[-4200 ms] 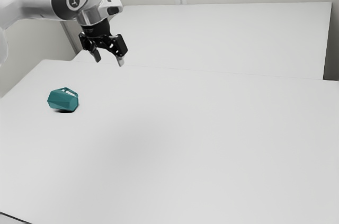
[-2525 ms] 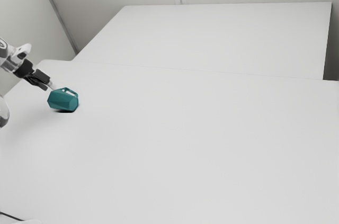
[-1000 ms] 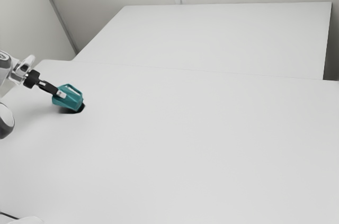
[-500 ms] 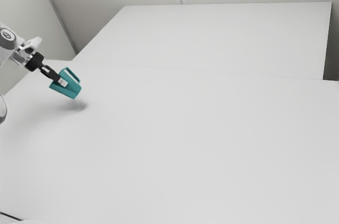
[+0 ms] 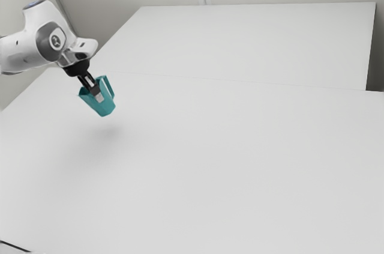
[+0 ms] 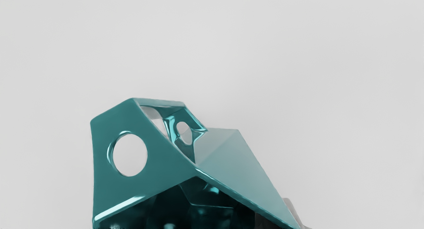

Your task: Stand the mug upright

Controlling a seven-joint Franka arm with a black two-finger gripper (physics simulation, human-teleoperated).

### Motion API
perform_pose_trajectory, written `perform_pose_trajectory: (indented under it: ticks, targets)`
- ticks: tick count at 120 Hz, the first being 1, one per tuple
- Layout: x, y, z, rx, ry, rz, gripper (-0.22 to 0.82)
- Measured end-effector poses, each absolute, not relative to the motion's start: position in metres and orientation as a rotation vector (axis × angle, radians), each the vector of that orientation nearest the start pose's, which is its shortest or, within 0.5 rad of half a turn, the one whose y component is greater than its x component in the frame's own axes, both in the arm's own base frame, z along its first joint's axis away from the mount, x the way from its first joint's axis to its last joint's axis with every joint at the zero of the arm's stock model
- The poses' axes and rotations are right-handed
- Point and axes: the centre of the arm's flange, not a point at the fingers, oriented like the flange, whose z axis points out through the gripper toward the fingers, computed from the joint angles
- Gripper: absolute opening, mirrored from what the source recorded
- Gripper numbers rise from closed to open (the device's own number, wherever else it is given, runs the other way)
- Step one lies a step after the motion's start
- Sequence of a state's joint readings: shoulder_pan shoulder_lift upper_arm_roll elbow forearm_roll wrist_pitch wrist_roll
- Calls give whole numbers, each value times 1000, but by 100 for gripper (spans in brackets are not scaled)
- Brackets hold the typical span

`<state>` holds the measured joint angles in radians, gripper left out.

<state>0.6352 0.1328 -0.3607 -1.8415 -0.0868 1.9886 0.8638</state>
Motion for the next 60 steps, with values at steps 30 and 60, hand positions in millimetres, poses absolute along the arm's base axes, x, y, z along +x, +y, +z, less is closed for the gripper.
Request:
perform_pose_trajectory:
  ticks: [30, 60]
  targets:
    - [554, 92, 451, -3080, 747, -93, -18]
    - [546, 33, 427, -3093, 640, -45, -18]
